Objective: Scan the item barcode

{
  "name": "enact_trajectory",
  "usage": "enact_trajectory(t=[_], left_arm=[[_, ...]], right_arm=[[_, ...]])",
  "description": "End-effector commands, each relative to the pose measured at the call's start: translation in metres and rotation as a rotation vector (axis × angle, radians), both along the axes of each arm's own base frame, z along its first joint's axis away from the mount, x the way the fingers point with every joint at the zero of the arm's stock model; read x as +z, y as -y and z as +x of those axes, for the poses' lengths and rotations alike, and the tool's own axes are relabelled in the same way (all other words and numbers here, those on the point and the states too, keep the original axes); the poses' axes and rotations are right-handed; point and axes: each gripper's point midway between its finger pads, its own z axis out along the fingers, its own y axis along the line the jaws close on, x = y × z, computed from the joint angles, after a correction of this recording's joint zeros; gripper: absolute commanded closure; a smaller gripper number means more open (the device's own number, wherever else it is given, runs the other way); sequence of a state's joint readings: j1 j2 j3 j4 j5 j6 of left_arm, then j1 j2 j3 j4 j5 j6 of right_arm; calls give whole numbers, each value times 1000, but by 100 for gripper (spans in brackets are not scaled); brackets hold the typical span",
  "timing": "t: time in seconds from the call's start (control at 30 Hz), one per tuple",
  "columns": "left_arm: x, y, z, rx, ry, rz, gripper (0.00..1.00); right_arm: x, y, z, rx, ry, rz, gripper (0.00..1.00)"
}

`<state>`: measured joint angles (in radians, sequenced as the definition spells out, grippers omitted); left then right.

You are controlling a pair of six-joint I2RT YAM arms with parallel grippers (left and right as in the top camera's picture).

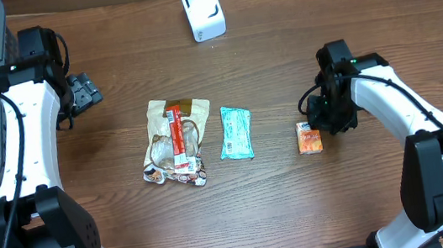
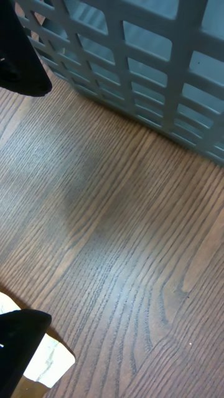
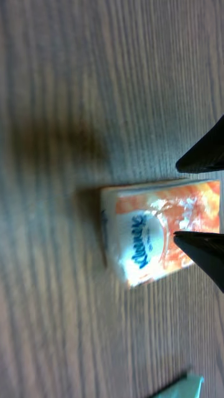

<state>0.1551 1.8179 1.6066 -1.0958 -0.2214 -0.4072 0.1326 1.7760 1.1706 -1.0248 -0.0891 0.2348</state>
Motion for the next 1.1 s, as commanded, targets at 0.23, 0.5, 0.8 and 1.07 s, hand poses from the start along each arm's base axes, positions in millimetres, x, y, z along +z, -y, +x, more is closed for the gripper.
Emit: enact_trajectory(t=[0.23,0.5,0.8,1.07], left_arm=[[15,-3,3,-20,32,22,0],[15,-3,3,-20,32,22,0],[15,-3,3,-20,32,22,0],[15,-3,3,-20,32,22,0]], right_arm=[[-24,3,-10,4,-1,-9,71],[-31,3,-13,-3,5,-7,83],[-49,4,-24,-3,4,-8,84],[-51,5,-27,-3,-2,-8,84]])
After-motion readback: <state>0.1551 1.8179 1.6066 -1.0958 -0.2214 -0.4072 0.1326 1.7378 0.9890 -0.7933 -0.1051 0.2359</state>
